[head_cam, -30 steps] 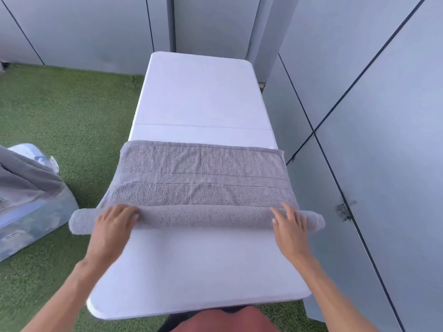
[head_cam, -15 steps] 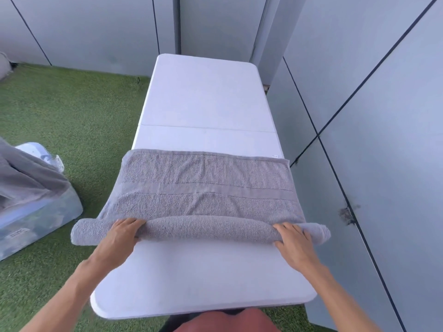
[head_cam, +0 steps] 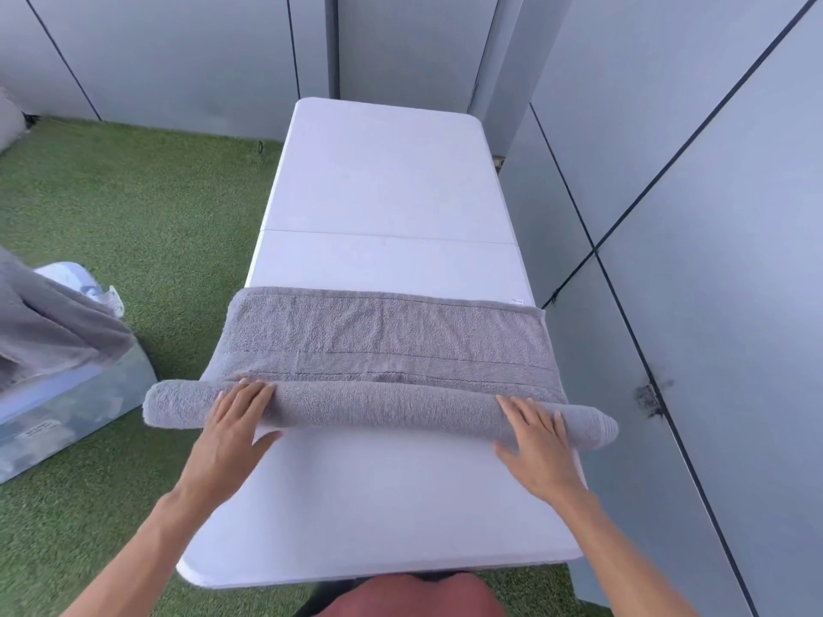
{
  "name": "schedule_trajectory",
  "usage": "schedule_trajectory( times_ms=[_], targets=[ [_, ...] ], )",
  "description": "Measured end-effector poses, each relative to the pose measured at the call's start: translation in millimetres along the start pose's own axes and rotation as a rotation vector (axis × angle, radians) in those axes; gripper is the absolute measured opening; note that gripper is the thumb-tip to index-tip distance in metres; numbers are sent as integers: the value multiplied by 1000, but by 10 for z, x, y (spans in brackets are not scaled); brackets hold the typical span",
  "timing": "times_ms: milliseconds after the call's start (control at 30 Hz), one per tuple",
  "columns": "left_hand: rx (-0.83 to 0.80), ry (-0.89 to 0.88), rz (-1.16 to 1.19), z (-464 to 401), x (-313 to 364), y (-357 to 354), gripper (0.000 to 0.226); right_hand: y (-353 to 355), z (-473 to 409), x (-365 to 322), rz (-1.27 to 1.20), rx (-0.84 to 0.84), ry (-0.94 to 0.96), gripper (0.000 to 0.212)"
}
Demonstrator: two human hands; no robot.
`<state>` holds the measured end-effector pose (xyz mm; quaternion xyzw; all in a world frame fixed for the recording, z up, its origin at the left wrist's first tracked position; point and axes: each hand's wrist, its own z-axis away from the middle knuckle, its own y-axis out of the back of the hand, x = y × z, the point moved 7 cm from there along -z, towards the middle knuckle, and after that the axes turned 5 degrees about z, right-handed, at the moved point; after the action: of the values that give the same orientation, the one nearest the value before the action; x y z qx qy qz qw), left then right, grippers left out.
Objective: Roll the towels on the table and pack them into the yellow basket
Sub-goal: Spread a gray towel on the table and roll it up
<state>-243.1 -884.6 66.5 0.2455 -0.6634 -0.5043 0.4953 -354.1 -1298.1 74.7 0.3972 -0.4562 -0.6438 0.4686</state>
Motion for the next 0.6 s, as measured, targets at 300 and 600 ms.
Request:
schedule_trajectory(
  times_ms=[300,600],
  targets=[
    [-54,118,-77,-116,-8,58,51,48,-19,-19,97,-32,12,53],
    [-248,133,160,-232,-178,187,41,129,-158,195,-423,-351,-24,55]
  ],
)
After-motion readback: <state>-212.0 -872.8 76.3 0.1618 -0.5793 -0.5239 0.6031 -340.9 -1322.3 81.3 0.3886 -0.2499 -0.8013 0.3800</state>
